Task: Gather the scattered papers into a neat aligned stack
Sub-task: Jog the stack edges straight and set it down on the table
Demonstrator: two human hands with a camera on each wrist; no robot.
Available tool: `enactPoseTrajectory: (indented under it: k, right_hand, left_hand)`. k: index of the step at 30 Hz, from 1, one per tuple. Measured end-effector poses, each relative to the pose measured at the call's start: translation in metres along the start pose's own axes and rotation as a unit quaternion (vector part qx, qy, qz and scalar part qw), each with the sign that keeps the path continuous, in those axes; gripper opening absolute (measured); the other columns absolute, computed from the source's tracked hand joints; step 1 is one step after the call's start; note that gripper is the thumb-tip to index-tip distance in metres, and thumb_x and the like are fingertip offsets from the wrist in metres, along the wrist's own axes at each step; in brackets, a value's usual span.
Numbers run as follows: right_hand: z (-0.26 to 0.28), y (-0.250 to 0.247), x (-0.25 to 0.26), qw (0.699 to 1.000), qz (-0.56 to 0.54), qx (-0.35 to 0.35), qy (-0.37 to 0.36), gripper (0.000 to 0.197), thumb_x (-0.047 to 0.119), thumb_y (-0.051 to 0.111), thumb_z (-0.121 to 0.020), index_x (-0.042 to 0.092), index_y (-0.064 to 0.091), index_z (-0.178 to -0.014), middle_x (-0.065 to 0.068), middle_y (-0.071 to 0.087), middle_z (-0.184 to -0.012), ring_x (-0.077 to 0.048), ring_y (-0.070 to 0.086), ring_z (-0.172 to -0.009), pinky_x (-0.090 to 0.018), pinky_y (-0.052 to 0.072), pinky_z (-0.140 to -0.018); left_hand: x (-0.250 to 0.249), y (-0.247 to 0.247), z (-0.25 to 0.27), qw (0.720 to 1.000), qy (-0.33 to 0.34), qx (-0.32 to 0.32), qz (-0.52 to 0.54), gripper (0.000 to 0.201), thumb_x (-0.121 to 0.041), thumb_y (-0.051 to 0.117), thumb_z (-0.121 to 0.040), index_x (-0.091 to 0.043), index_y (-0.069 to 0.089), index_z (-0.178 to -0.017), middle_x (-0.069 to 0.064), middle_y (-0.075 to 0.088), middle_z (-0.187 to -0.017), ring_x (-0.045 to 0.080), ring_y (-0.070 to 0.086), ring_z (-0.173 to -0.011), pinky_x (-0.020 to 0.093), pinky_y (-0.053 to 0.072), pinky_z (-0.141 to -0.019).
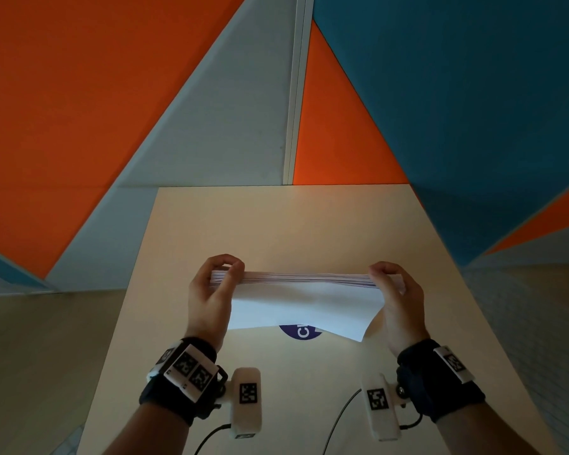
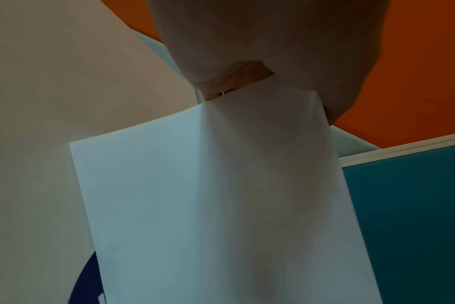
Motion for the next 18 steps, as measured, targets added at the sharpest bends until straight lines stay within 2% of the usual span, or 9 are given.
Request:
enactPoseTrajectory:
  k: [4,6,8,11,14,16,18]
  right_hand:
    - [0.0010,0.0008,-0.0009,0.999,0.006,0.017,-0.028,0.006,0.016,0.072,-0.077,0.016,0.066,-0.079,0.009,0.066,-0.078,-0.009,0.061,-0.076,-0.020,0.047,-0.072]
    - [0.0016,0.0008,-0.0017,0.999,0.008,0.024,-0.042,0.012,0.004,0.074,-0.081,0.011,0.065,-0.083,0.010,0.066,-0.076,-0.004,0.061,-0.071,-0.013,0.048,-0.067]
    - [0.0006,0.0002,-0.0030,0.999,0.003,0.023,-0.035,0.014,-0.005,0.070,-0.083,0.005,0.063,-0.090,0.006,0.065,-0.077,-0.002,0.062,-0.067,-0.011,0.049,-0.063]
    - [-0.0013,0.0014,-0.0018,0.999,-0.005,0.023,-0.024,0.016,-0.006,0.069,-0.083,0.005,0.061,-0.093,0.003,0.063,-0.079,-0.002,0.061,-0.064,-0.012,0.049,-0.059]
    - [-0.0011,0.0028,-0.0001,0.999,-0.013,0.024,-0.023,0.017,-0.006,0.069,-0.084,0.006,0.061,-0.093,0.000,0.061,-0.080,-0.001,0.061,-0.063,-0.011,0.048,-0.059]
    - [-0.0003,0.0026,-0.0003,0.999,-0.015,0.026,-0.024,0.018,-0.007,0.069,-0.083,0.005,0.061,-0.094,-0.002,0.061,-0.079,0.000,0.061,-0.062,-0.010,0.049,-0.059]
    - [0.0002,0.0024,-0.0005,0.999,-0.016,0.030,-0.021,0.020,-0.007,0.071,-0.082,0.007,0.062,-0.093,-0.003,0.061,-0.078,-0.002,0.062,-0.062,-0.012,0.049,-0.058]
  left_hand:
    - [-0.0009,0.0010,-0.0018,1.000,-0.003,-0.003,-0.009,0.004,-0.025,0.064,-0.081,-0.023,0.067,-0.081,-0.013,0.066,-0.078,0.009,0.060,-0.080,0.025,0.045,-0.081]
    - [-0.0015,0.0017,-0.0009,1.000,0.004,0.000,-0.013,0.014,-0.031,0.066,-0.078,-0.019,0.066,-0.085,-0.012,0.066,-0.082,0.007,0.060,-0.082,0.021,0.045,-0.081]
    - [-0.0018,0.0016,0.0009,1.000,0.006,0.003,-0.021,0.026,-0.035,0.070,-0.073,-0.015,0.066,-0.090,-0.011,0.067,-0.083,0.005,0.062,-0.080,0.016,0.045,-0.077]
    - [-0.0018,0.0004,0.0014,1.000,-0.006,0.004,-0.030,0.027,-0.028,0.073,-0.071,-0.015,0.065,-0.093,-0.011,0.067,-0.080,0.006,0.063,-0.075,0.022,0.047,-0.074]
    - [-0.0033,0.0004,0.0011,0.999,-0.009,0.005,-0.031,0.031,-0.033,0.075,-0.068,-0.017,0.065,-0.092,-0.013,0.068,-0.078,0.006,0.063,-0.073,0.026,0.047,-0.074]
    - [-0.0039,0.0006,0.0014,0.999,-0.011,0.003,-0.032,0.036,-0.042,0.075,-0.063,-0.022,0.065,-0.091,-0.008,0.068,-0.082,0.011,0.063,-0.078,0.029,0.047,-0.076]
    - [-0.0043,0.0007,0.0015,0.999,-0.012,0.001,-0.040,0.039,-0.044,0.078,-0.060,-0.026,0.064,-0.091,0.005,0.068,-0.088,0.018,0.063,-0.080,0.035,0.049,-0.076]
Point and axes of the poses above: each hand's wrist, its own z-axis away from the middle knuckle, its own y-axis out of the palm, x = y × z, the point moved 2 cm from there along -z, towards the middle knuckle
